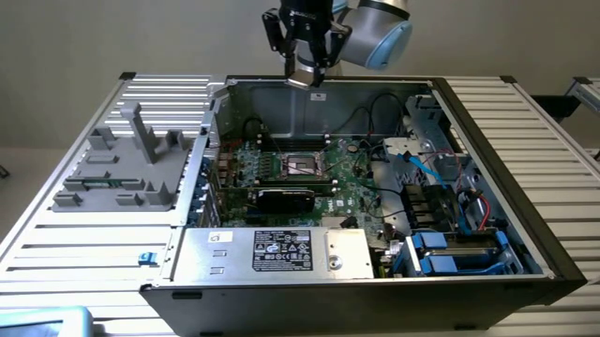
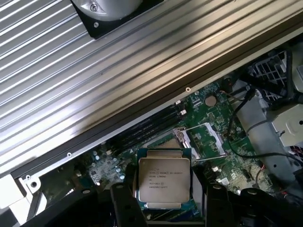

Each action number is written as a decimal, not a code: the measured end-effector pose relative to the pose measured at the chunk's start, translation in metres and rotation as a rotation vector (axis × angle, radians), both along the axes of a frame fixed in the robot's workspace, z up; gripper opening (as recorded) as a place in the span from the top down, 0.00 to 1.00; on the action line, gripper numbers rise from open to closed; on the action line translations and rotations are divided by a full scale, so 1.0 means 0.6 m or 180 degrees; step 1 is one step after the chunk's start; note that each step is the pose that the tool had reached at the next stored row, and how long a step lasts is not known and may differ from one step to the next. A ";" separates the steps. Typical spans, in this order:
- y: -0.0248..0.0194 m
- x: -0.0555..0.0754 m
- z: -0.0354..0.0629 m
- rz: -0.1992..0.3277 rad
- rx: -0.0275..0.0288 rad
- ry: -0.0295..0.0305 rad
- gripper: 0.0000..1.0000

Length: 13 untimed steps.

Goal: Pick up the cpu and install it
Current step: 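Place the cpu into insertion slot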

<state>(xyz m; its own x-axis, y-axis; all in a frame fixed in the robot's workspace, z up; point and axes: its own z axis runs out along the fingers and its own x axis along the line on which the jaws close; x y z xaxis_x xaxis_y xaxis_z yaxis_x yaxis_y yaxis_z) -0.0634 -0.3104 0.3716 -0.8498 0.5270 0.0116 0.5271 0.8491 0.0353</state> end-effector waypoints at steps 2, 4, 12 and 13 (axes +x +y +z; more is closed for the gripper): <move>0.0000 0.000 0.000 -0.0107 0.0000 0.0000 0.45; 0.0000 0.000 -0.001 -0.0218 0.0000 0.0000 0.45; 0.0000 0.000 -0.003 -0.0652 0.0000 0.0000 0.45; 0.0000 0.000 -0.003 -0.0709 0.0000 0.0000 0.45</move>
<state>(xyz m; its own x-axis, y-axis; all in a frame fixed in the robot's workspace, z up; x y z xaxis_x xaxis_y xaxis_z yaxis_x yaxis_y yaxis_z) -0.0634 -0.3104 0.3698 -0.7124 0.7017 0.0115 0.7016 0.7117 0.0352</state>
